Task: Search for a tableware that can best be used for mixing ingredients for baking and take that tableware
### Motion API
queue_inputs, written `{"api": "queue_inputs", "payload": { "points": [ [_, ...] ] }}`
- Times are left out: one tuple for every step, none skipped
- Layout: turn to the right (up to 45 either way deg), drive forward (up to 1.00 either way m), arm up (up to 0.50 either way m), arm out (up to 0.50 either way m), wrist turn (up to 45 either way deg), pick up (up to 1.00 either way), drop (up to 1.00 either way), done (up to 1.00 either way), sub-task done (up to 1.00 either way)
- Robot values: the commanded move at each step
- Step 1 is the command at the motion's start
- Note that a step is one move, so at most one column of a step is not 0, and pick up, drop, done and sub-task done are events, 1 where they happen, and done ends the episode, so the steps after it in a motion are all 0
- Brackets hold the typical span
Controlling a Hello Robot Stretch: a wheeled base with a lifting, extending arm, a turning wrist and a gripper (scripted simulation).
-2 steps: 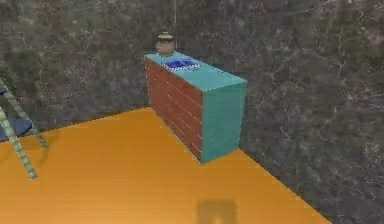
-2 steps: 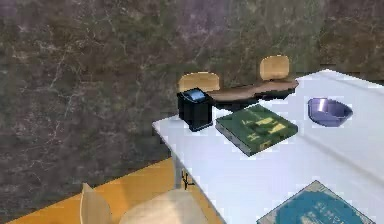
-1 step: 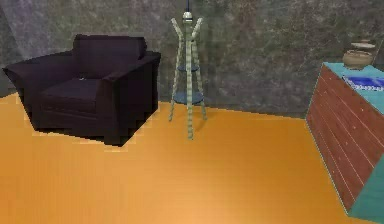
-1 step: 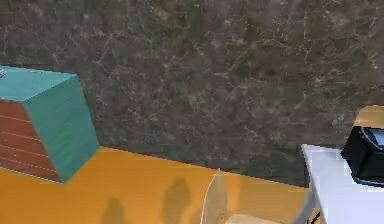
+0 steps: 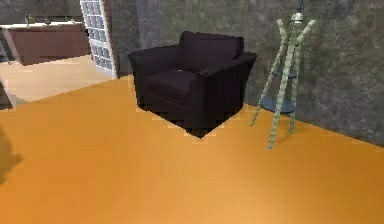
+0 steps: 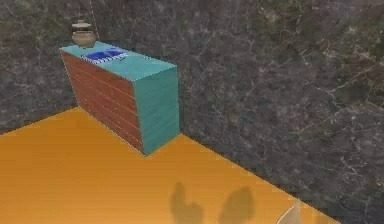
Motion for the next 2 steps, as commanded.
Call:
{"api": "queue_inputs", "payload": {
  "points": [
    [-3.0,0.00,0.00,0.00,0.0,0.00,0.00,0.00,0.00],
    [0.0,0.35,0.00,0.00,0.0,0.00,0.00,0.00,0.00]
  ]
}}
